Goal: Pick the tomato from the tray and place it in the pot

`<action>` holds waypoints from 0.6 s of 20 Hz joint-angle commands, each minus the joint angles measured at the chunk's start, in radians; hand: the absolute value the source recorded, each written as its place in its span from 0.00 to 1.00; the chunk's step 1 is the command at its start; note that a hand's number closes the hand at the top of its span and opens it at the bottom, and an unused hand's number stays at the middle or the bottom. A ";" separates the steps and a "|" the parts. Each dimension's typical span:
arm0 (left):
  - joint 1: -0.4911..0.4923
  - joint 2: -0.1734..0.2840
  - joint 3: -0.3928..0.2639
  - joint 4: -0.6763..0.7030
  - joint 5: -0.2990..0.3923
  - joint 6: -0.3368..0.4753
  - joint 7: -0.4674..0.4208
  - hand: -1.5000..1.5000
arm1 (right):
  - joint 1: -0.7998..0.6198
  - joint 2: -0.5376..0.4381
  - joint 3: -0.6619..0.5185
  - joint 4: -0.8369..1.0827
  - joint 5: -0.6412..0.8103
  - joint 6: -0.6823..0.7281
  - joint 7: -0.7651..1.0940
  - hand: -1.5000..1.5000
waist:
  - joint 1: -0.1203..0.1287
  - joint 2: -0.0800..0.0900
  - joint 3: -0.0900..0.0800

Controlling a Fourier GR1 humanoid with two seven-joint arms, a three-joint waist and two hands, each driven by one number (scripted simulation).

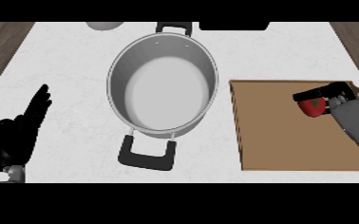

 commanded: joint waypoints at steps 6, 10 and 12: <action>-0.069 -0.017 -0.085 -0.012 -0.021 -0.054 -0.008 0.50 | -0.243 0.414 0.422 -0.369 0.225 0.181 -0.213 1.00 | 0.220 0.007 -0.003; -0.081 -0.022 -0.088 0.011 -0.031 -0.044 0.017 0.50 | -0.405 0.611 0.590 -0.412 0.376 0.183 -0.119 1.00 | 0.151 -0.007 0.000; -0.072 -0.003 -0.046 0.031 -0.019 -0.043 0.010 0.50 | -0.489 0.660 0.632 -0.422 0.445 0.175 -0.045 1.00 | 0.109 -0.012 0.001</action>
